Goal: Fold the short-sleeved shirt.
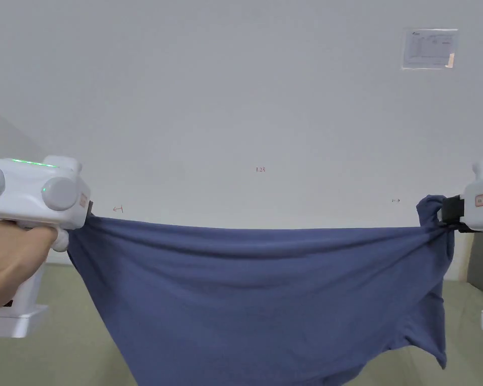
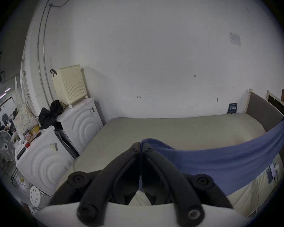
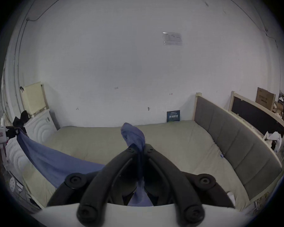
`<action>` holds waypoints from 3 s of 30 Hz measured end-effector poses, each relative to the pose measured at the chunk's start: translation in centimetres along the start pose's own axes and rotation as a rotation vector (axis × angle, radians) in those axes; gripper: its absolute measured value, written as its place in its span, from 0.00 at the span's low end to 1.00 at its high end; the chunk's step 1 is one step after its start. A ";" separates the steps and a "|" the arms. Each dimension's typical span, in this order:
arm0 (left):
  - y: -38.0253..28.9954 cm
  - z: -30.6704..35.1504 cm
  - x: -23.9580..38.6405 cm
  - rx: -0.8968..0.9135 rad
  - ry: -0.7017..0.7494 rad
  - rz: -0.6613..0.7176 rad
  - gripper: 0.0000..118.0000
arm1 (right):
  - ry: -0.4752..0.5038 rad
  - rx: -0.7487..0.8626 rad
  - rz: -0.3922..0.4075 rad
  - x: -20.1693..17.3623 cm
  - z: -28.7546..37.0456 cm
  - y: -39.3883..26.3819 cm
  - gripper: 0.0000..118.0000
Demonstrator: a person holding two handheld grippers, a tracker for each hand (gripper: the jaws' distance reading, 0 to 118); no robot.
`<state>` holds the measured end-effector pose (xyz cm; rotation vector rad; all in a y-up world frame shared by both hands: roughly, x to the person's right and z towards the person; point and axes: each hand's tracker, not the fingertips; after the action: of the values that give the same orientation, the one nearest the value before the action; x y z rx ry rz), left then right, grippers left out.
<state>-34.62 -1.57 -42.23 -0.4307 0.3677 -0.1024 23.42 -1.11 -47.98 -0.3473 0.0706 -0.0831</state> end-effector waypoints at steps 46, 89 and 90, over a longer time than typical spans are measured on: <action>-39.7 3.1 0.5 -0.528 -0.196 0.005 0.00 | -0.119 -0.443 -0.168 7.3 6.7 -41.2 0.06; -42.5 -0.2 -4.9 -0.458 -0.403 0.167 0.07 | 0.039 -0.114 0.102 -10.7 13.2 -40.0 0.00; -42.4 -0.3 -4.2 -0.502 -0.415 0.151 0.32 | 0.040 -0.121 0.102 -10.7 13.0 -40.2 0.00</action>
<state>-39.50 -39.33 -23.01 -0.8998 0.0085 0.2307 11.10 -33.37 -21.47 -0.4627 0.1335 0.0152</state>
